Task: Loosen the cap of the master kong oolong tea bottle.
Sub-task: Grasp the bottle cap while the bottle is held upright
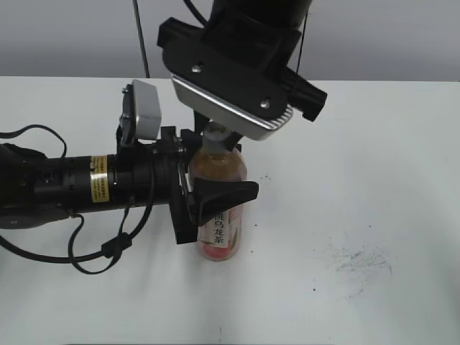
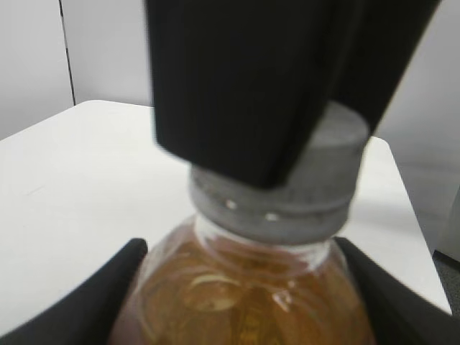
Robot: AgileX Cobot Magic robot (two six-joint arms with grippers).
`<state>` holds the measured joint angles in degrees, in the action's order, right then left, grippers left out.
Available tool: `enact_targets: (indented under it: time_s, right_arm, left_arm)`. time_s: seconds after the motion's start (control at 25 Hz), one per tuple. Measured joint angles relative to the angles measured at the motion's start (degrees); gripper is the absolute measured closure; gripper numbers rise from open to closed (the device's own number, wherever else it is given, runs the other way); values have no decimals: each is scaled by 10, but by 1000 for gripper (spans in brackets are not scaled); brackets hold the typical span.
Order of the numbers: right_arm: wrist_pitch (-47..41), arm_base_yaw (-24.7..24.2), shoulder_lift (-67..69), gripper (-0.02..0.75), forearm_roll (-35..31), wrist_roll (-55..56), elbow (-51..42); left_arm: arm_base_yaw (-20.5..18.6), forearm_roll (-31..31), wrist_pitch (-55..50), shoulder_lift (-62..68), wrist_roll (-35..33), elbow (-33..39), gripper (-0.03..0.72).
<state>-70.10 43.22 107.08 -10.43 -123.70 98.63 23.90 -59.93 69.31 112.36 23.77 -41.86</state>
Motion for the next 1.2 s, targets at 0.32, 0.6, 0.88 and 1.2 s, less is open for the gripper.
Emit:
enact_targets:
  time_s: [0.32,0.6,0.88,1.2]
  right_arm:
    - [0,0,0,443,-1,108,0]
    - [1,0,0,175,-4,523,0]
    - [1,0,0,178,-5,926,0]
    - [1,0,0,288,-1,1190,0]
  left_arm:
    - [0,-1,0,0,0,-1,240]
    - [0,-1,1,0,1,-1,240]
    - [0,-1,1,0,1,-1,240]
    - [0,-1,1,0,1,-1,240]
